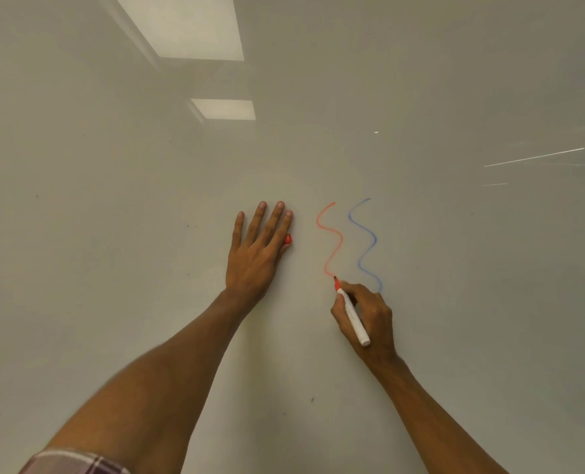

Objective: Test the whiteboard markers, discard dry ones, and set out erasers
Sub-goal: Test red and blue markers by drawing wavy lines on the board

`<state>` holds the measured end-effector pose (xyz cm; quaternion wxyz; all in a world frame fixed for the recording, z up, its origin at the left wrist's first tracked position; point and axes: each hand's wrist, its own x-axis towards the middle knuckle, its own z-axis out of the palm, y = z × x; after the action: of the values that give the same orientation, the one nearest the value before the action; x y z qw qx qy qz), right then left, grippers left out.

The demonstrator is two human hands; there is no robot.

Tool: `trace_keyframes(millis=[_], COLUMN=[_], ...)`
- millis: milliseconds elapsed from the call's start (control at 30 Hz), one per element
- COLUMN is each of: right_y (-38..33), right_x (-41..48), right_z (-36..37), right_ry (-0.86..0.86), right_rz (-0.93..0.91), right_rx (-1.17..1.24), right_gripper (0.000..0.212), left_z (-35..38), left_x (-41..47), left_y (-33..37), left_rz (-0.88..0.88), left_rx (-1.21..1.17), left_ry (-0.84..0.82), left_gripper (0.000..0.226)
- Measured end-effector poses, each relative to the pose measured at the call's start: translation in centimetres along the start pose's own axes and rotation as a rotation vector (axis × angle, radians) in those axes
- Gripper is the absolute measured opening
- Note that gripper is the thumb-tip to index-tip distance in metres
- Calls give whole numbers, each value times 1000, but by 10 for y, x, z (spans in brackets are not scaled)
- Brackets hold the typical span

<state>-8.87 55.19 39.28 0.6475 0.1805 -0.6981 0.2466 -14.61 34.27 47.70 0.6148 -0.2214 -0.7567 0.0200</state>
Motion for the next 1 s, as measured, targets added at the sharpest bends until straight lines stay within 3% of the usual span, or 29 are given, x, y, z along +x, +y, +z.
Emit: trace_keyframes(millis=[133, 267, 400, 467, 633, 867, 1000], right_y=[-12, -22, -25, -27, -30, -48, -53], right_x=[-33, -60, -72, -76, -101, -137, -157], right_z=[-2, 1, -2, -6, -10, -13, -14], right_ry=[-9, -237, -344, -405, -647, -760, -855], right_rz=[135, -53, -135, -197, -182, 20, 36], right_rx=[2, -84, -112, -120, -49, 175, 123], right_gripper=[15, 5, 24, 18, 68, 24, 22], left_z=[-4, -7, -12, -14, -22, -33, -39], left_x=[-14, -56, -109, -136, -194, -240, -259], left_y=[11, 26, 35, 37, 36, 35, 34], left_rz=[-46, 20, 9, 12, 14, -9, -7], left_rx=[-1, -33, -55, -50, -43, -47, -50], left_ry=[-30, -80, -158, -206, -333, -487, -555], left_gripper=[52, 52, 53, 53, 53, 52, 53])
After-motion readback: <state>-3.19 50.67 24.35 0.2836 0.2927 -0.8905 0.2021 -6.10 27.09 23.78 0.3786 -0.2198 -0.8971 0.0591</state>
